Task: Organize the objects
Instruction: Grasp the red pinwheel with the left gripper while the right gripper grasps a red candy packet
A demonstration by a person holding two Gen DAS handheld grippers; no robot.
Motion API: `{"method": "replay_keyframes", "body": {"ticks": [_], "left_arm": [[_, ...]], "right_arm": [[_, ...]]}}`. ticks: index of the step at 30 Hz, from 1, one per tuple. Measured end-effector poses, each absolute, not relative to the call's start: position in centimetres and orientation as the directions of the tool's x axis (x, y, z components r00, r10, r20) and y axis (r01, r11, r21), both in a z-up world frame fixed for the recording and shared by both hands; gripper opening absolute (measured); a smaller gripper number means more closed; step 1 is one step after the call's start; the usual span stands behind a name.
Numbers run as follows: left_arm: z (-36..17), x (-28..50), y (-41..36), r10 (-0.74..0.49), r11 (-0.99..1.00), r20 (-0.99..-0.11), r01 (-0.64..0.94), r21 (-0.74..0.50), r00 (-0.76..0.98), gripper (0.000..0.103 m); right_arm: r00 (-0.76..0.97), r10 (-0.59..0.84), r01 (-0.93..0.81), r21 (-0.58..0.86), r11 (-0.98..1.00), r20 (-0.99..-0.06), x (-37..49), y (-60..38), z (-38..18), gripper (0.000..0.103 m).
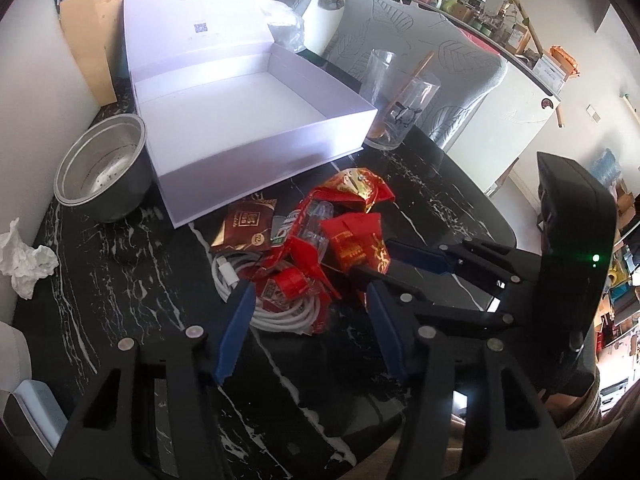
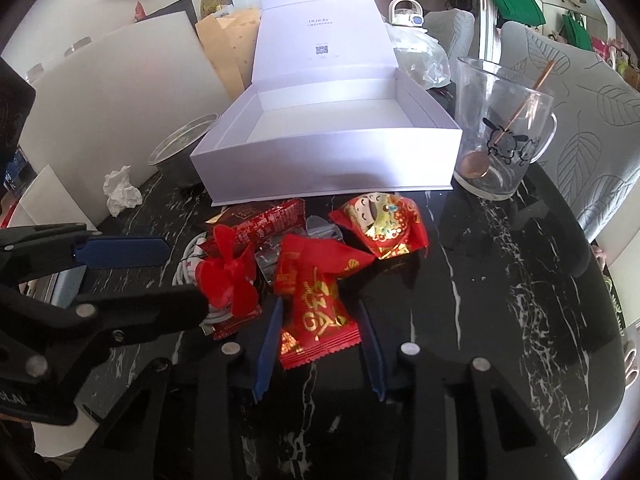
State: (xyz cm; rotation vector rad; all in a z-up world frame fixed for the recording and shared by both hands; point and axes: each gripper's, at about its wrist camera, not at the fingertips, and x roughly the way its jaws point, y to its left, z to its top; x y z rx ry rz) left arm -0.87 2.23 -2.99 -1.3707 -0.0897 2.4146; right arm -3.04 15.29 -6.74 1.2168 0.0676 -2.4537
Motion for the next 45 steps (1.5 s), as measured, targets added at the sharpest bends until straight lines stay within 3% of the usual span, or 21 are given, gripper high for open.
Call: {"method": "replay_keyframes", "body": {"ticks": [4,7,14,19,23,33,43,45], "left_arm": [[-3.6,-1.3,2.7,0.340,-0.933,-0.827,-0.268,-0.239,-0.447,0.056],[-4.0,-1.6,2.9,0.338,-0.934,-0.837,-0.261,-0.242,-0.431,0.047],[-5.1,-2.4,3.0,0.338,-0.937,-0.855,-0.230,-0.264,-0.393,0.038],[-5.0,-2.5,2.9,0.347,-0.935,-0.851,-0.214,-0.282,-0.395,0.038],[-5.0,-2.8,2.8,0.362,-0.931,-0.845,-0.198,-0.307,-0.394,0.038],[-5.0,-3.9,2.5,0.397,-0.918,-0.843,-0.149,-0.368,-0.364,0.043],[-5.9,-4.4,3.2,0.332,-0.943,-0.854,-0.119,-0.311,-0.401,0.043],[-5.9,-4.4,3.5,0.314,-0.949,-0.859,-0.127,-0.287,-0.405,0.038]], "right_arm": [[-0.551,-0.324,0.359,0.133,-0.924,-0.769,-2.8,15.7,-6.6,0.036],[-0.558,-0.317,0.349,0.129,-0.928,-0.767,-2.6,16.2,-6.5,0.034],[-0.561,-0.319,0.344,0.136,-0.929,-0.764,-2.3,17.3,-6.1,0.029],[-0.553,-0.331,0.325,0.168,-0.931,-0.765,-2.5,17.9,-6.2,0.032],[-0.545,-0.323,0.317,0.166,-0.934,-0.774,-2.8,17.8,-6.6,0.049],[-0.557,-0.304,0.370,0.096,-0.924,-0.773,-3.1,16.7,-7.1,0.049],[-0.560,-0.308,0.385,0.088,-0.919,-0.769,-3.4,16.5,-7.4,0.049],[-0.561,-0.323,0.394,0.098,-0.914,-0.763,-3.3,16.4,-7.3,0.039]]}}
